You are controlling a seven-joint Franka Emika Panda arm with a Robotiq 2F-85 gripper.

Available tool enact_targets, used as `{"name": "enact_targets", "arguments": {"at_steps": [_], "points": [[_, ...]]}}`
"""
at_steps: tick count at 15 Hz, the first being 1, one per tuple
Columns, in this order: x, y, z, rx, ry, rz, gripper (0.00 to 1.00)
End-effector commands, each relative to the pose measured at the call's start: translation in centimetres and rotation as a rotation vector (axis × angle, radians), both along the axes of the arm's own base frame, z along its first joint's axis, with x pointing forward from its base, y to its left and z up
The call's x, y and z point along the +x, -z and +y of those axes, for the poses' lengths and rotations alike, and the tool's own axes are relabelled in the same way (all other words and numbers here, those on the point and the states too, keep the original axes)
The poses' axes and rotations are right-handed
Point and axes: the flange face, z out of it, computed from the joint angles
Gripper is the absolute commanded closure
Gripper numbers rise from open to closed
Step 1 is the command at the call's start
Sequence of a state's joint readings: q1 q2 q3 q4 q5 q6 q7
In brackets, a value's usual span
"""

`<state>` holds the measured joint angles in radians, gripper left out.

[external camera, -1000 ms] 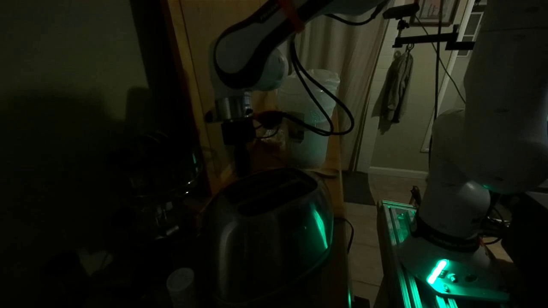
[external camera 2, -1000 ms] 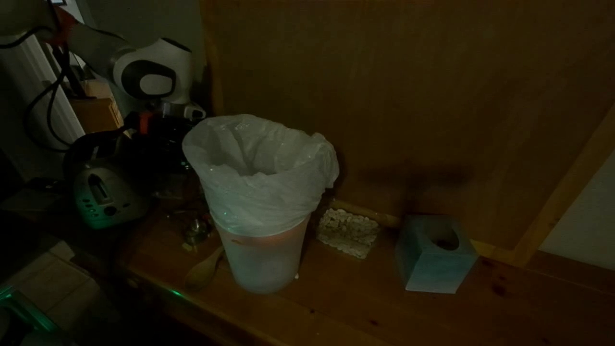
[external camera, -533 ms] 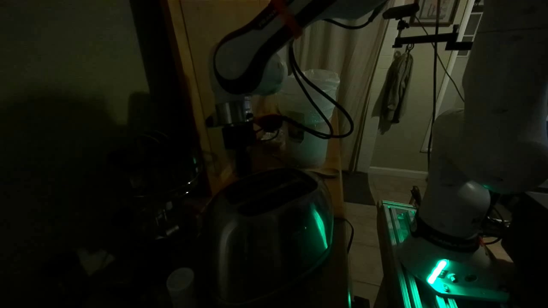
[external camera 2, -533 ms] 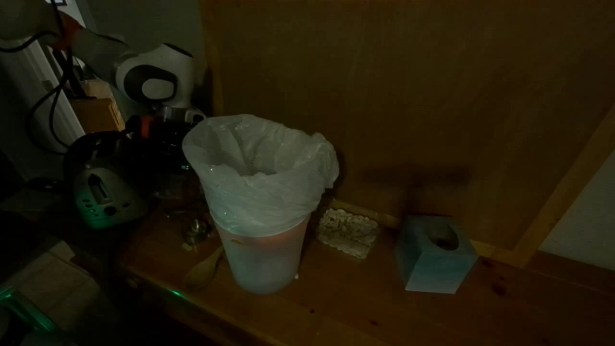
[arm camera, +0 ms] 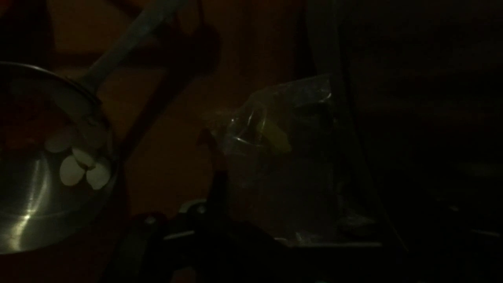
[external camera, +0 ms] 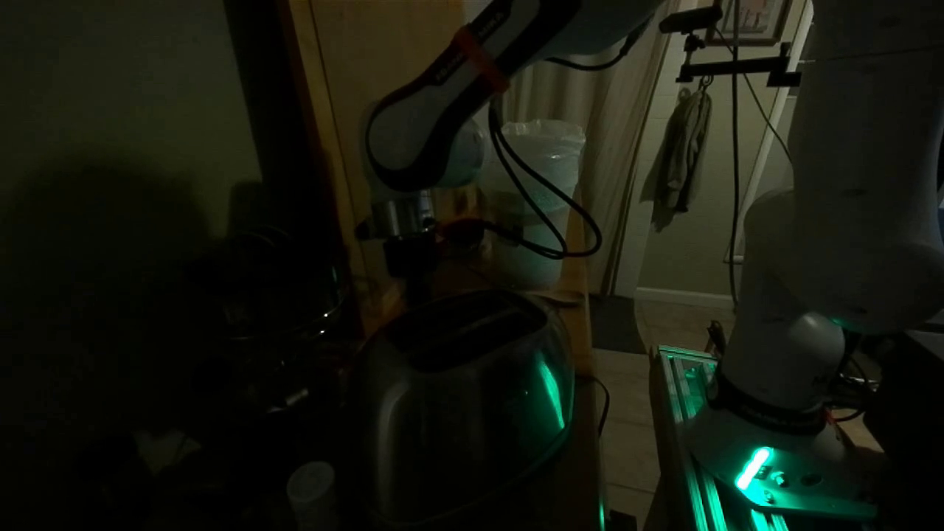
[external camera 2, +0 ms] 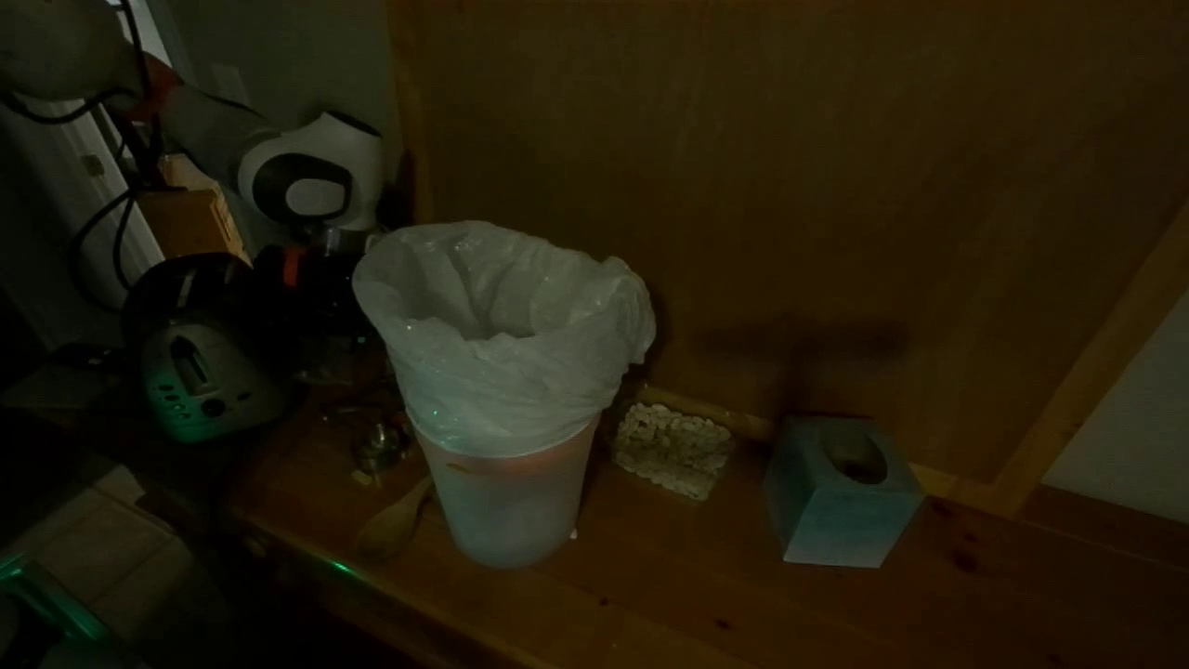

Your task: Put the plastic inside the rubbish bin

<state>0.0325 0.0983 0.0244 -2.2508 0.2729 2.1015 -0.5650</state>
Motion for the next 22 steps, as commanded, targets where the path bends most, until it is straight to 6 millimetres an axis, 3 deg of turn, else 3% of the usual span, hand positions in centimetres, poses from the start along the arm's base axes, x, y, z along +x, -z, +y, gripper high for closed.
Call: {"name": "enact_targets", "arguments": {"at_steps": [1,2,3,6,7,8,11,15,17,22], "points": [[0.3,1.3,0.0,-0.003,0.003,-0.002,0.00],[0.3,1.5,0.0,-0.005,0.005,-0.001,0.07],[0.4,1.8,0.0,-0.007,0.006,0.001,0.26],[0.5,2.4,-0.2,-0.016,0.012,0.006,0.48],[0.5,2.6,-0.1,-0.015,0.010,0.007,0.24],[0.6,2.7,-0.2,-0.017,0.013,0.008,0.12],[0.7,2.9,-0.2,-0.027,0.021,-0.001,0.00],[0.9,2.9,-0.1,-0.032,0.025,-0.013,0.00],[0.9,3.1,0.0,-0.031,0.023,-0.007,0.26],[1.0,3.5,0.1,-0.042,0.026,-0.002,0.62]]}}
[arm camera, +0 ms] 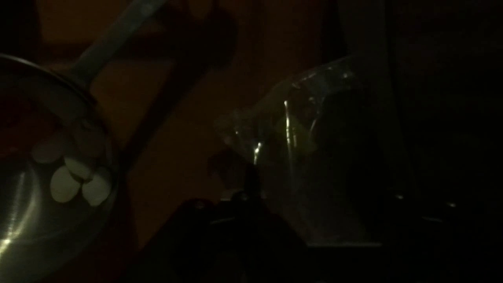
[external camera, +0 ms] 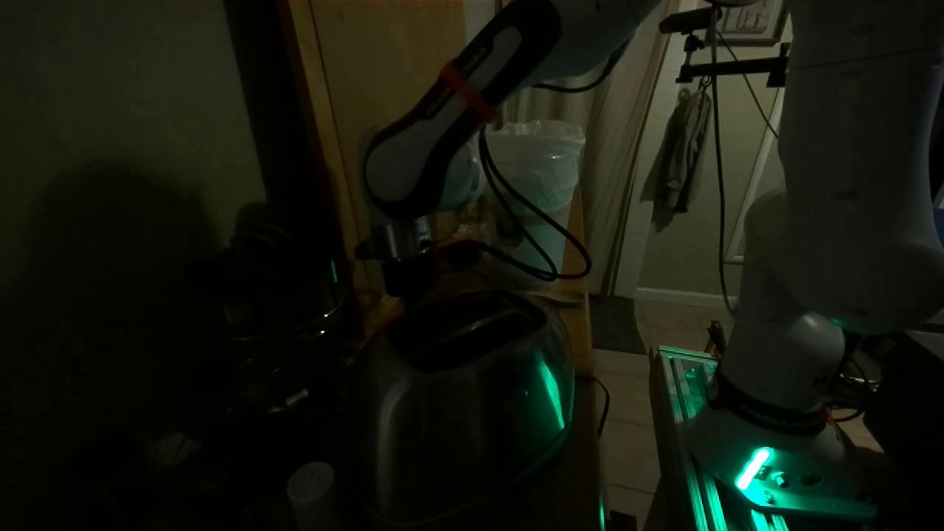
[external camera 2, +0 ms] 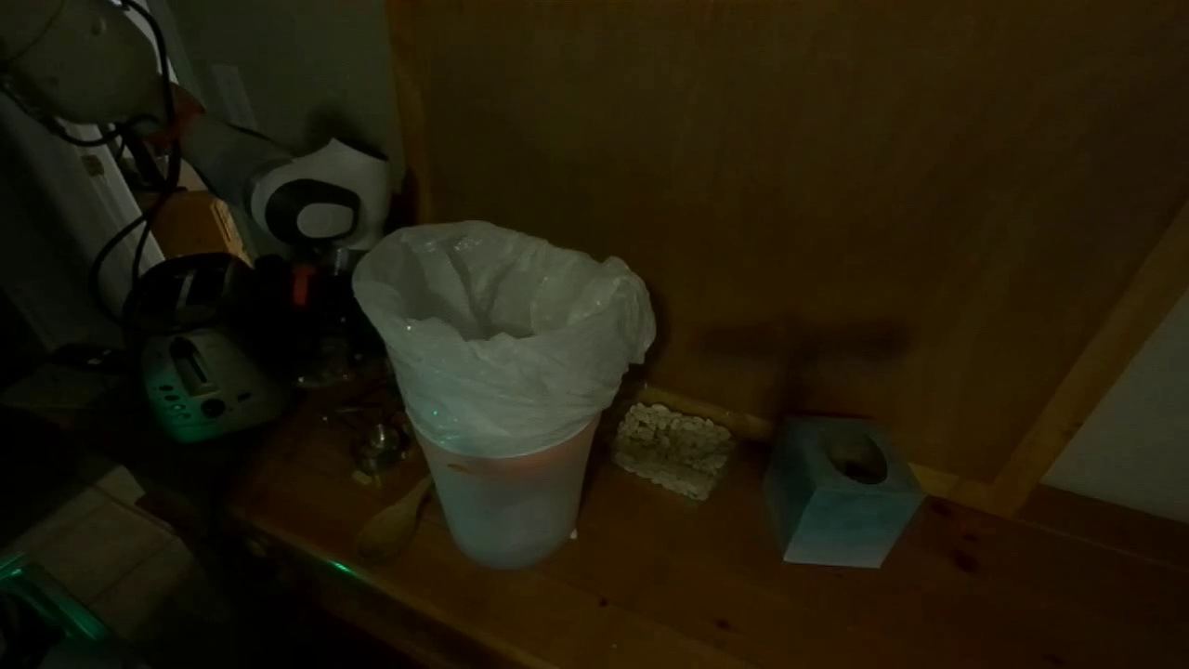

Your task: Put the plastic inside the rubbish bin

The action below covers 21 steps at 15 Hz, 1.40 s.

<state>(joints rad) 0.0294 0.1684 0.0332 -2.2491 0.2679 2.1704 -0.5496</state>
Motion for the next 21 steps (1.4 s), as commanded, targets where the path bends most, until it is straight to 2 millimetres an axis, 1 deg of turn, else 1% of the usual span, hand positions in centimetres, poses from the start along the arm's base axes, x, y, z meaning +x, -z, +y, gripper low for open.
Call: {"name": "enact_targets", "arguments": {"at_steps": [1,4,5,6,8,10,14,18,20,21], "points": [[0.5,0.3,0.0,-0.027,0.014,-0.012,0.69],[0.6,-0.3,-0.2,-0.035,0.031,-0.035,0.91],[0.5,-0.8,-0.3,-0.040,0.035,-0.045,0.97],[0.5,-1.4,-0.4,-0.050,0.040,-0.057,1.00],[0.3,-3.0,-0.6,-0.081,0.050,-0.089,1.00],[0.1,-5.3,-0.8,-0.122,0.055,-0.130,1.00],[-0.5,-11.7,-0.7,-0.240,0.049,-0.258,1.00],[-2.0,-18.3,-0.4,-0.348,0.084,-0.352,1.00],[-2.9,-20.6,0.2,-0.385,0.104,-0.376,1.00],[-1.5,-18.8,-0.4,-0.339,0.082,-0.354,0.99]]}}
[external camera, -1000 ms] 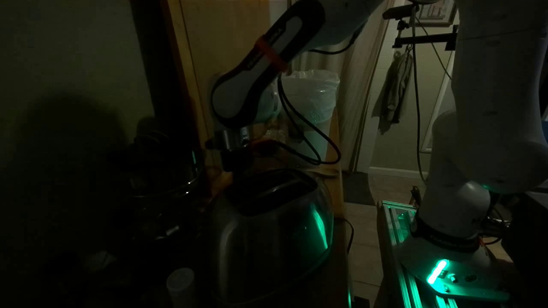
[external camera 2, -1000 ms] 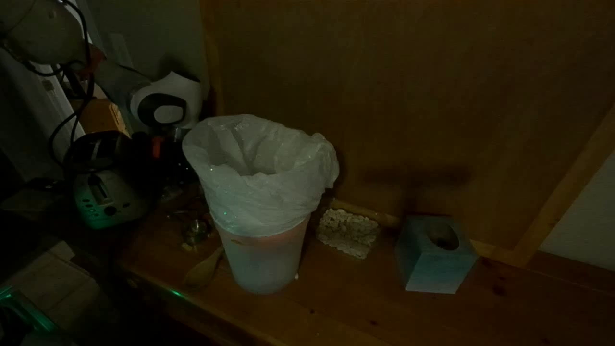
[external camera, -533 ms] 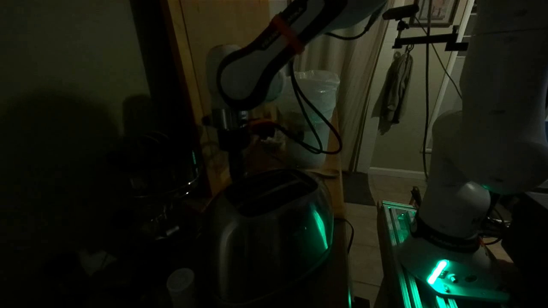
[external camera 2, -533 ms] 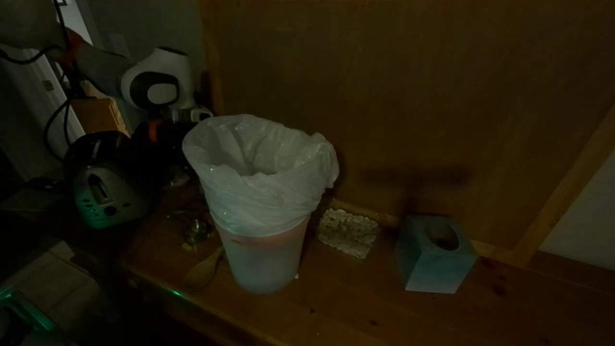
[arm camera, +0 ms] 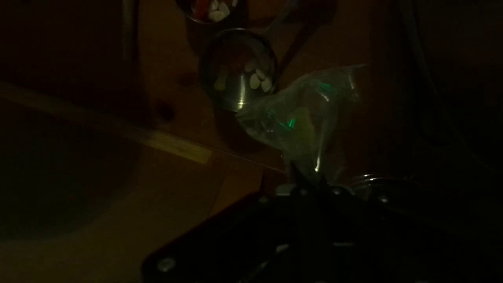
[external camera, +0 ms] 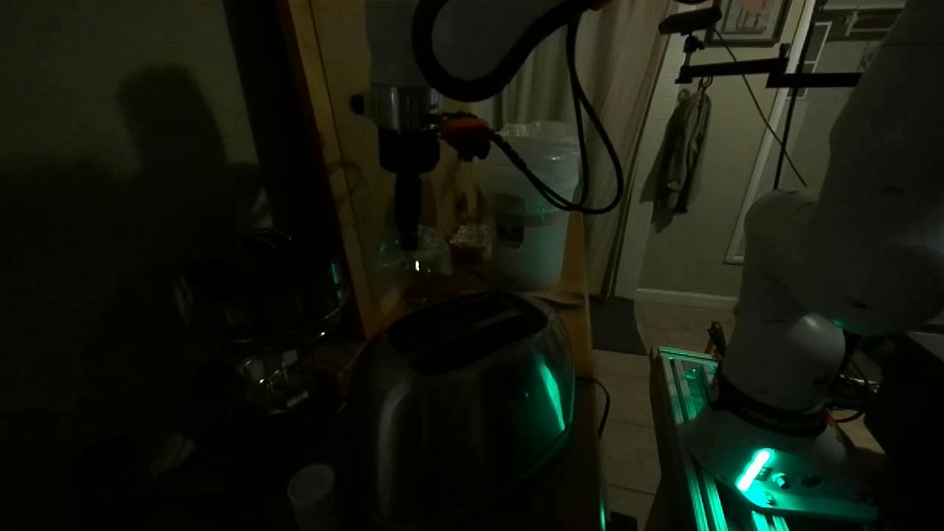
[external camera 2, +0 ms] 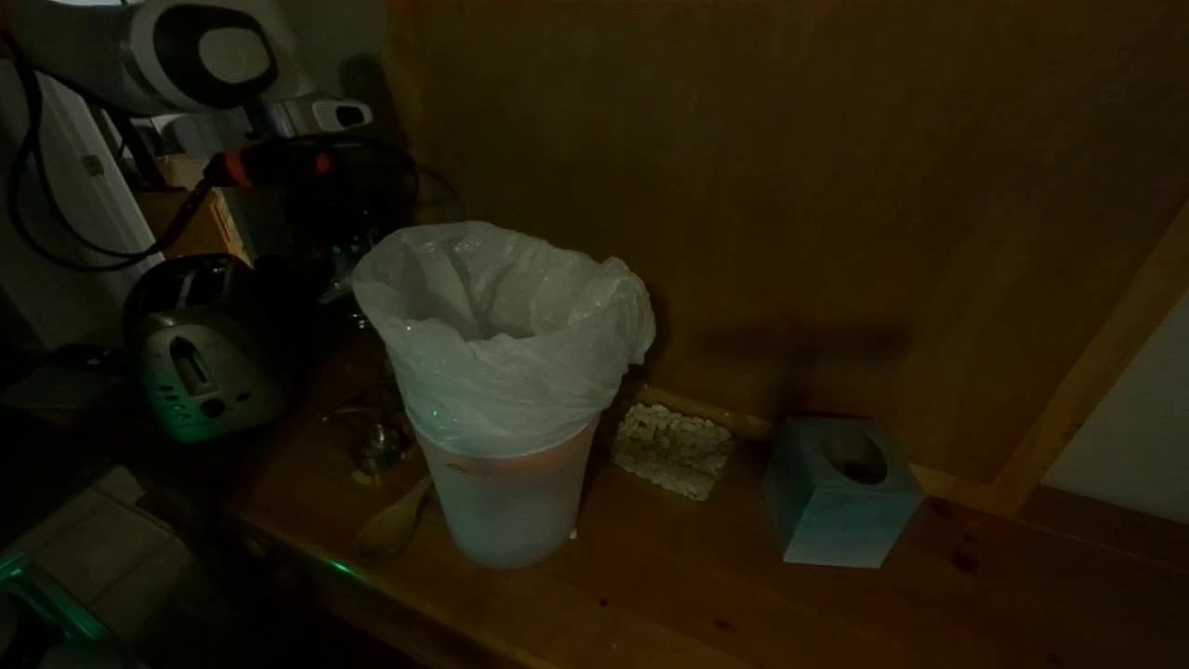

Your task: Put the plastic inside the rubbish bin

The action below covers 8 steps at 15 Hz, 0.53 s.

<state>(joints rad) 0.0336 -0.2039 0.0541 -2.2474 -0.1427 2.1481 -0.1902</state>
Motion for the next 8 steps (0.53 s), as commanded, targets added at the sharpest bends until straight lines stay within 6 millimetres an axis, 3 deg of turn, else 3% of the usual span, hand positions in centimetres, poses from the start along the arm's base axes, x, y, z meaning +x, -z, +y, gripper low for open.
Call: {"name": "enact_targets", "arguments": {"at_steps": [1,3,6,8], "points": [[-0.5,-1.1,0.3,-0.011,0.008,-0.012,0.99],[-1.0,-2.1,0.6,-0.018,0.014,-0.023,0.99],[-1.1,-2.2,0.3,-0.021,0.028,-0.022,1.00],[-1.9,-3.8,-1.6,-0.022,0.072,-0.040,1.00]]}}
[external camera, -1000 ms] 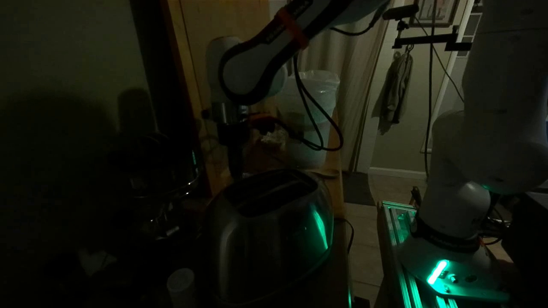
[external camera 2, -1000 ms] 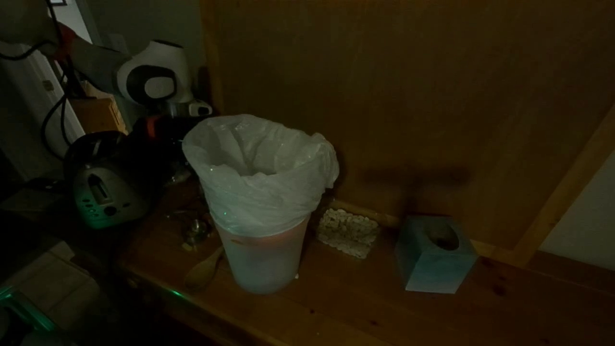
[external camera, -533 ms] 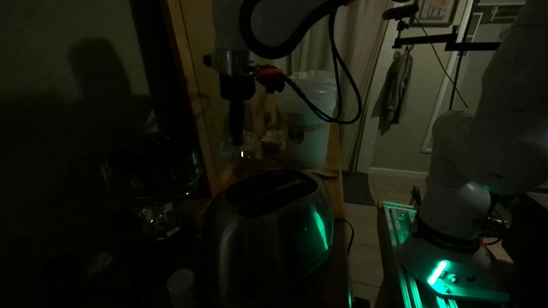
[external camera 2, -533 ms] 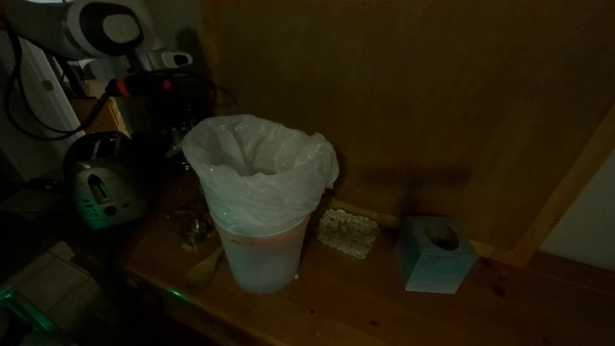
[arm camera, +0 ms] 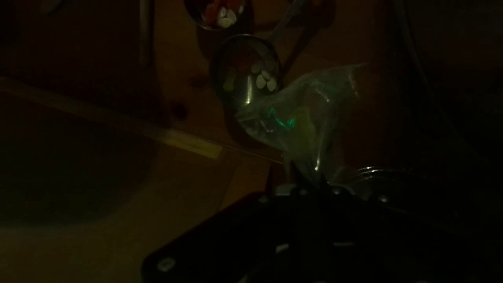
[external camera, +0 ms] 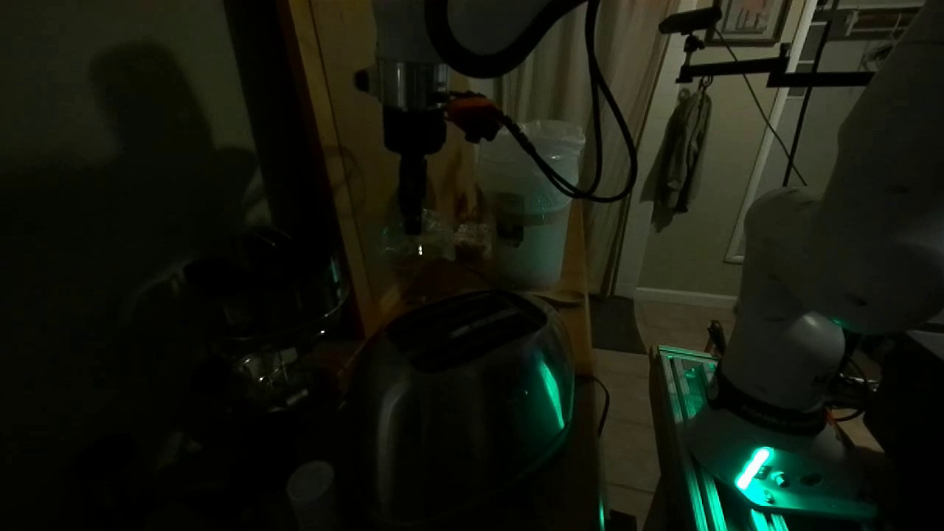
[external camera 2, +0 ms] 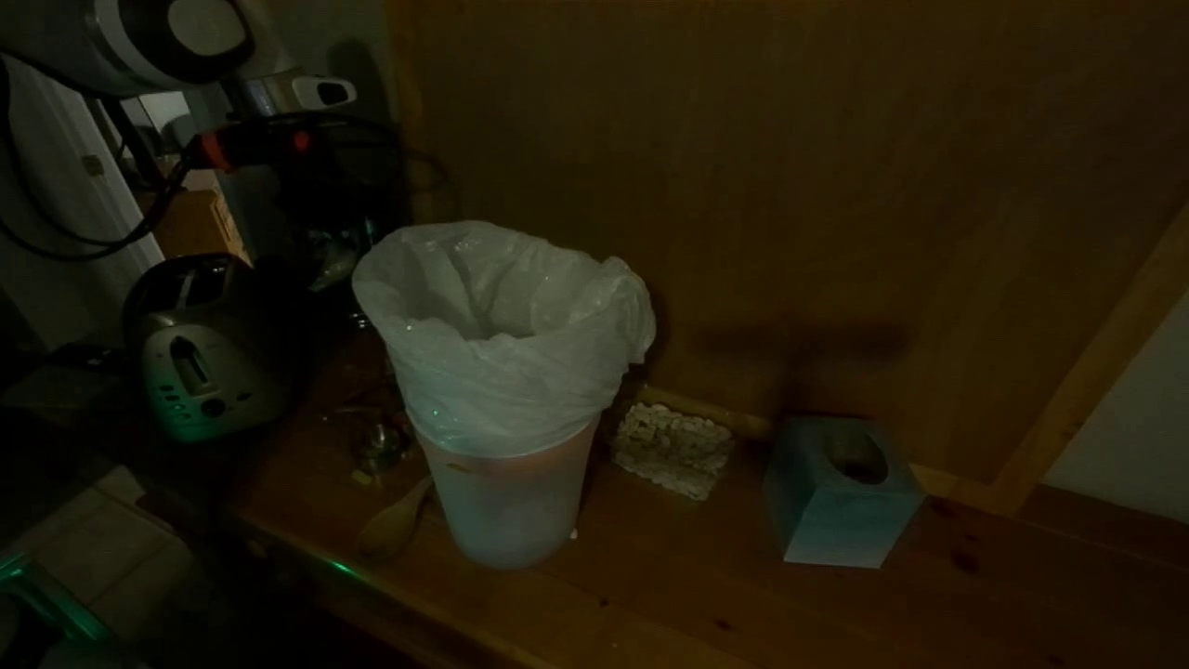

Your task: Put the plastic inside the rubbish bin

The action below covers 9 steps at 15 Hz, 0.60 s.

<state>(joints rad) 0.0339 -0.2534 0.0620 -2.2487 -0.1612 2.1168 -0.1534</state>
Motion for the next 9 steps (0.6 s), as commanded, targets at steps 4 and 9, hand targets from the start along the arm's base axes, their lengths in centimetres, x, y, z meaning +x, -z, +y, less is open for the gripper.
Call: {"name": "enact_targets", "arguments": {"at_steps": [4,9], "points": [[-3.1,-6.5,-6.0,0.010,0.077,-0.052,1.00],[-5.8,-13.9,-10.9,-0.026,0.202,-0.169,1.00]]}}
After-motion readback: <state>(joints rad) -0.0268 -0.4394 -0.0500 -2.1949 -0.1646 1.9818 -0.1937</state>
